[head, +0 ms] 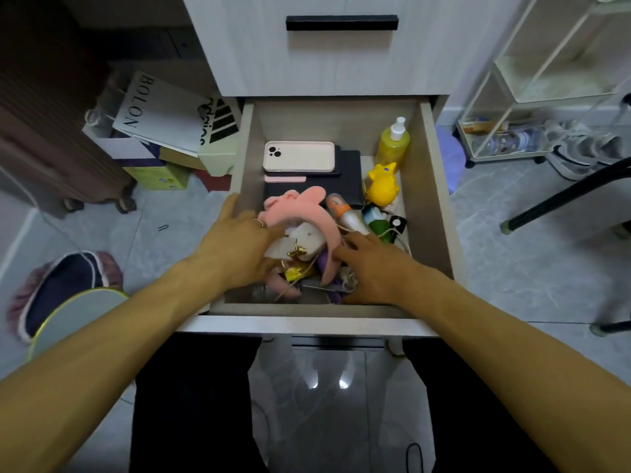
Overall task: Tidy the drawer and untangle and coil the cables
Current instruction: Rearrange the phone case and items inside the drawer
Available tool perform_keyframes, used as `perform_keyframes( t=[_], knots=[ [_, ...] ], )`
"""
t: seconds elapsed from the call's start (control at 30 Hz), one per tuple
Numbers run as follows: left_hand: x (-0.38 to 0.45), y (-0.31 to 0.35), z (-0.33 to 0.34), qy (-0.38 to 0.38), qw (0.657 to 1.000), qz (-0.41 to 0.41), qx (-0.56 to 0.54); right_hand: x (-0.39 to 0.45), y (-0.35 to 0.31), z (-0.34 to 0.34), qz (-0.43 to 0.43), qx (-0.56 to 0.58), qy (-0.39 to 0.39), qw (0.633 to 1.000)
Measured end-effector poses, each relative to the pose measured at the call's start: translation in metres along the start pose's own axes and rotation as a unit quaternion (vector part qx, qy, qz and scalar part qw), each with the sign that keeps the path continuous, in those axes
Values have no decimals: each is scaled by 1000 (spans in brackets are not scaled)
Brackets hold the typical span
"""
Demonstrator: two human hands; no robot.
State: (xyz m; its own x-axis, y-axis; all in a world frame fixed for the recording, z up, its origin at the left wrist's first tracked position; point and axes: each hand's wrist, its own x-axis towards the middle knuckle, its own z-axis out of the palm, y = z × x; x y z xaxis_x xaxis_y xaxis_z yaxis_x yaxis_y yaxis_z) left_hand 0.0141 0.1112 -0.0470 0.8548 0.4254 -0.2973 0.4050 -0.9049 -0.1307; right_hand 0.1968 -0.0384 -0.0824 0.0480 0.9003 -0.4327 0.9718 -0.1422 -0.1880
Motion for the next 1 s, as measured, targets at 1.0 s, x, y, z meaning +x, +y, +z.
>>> perform_keyframes(
  t=[1.0],
  knots=[
    [-12,-10,29,239,913,-98,-315,13,39,-13,-12,-22,207,978]
  ],
)
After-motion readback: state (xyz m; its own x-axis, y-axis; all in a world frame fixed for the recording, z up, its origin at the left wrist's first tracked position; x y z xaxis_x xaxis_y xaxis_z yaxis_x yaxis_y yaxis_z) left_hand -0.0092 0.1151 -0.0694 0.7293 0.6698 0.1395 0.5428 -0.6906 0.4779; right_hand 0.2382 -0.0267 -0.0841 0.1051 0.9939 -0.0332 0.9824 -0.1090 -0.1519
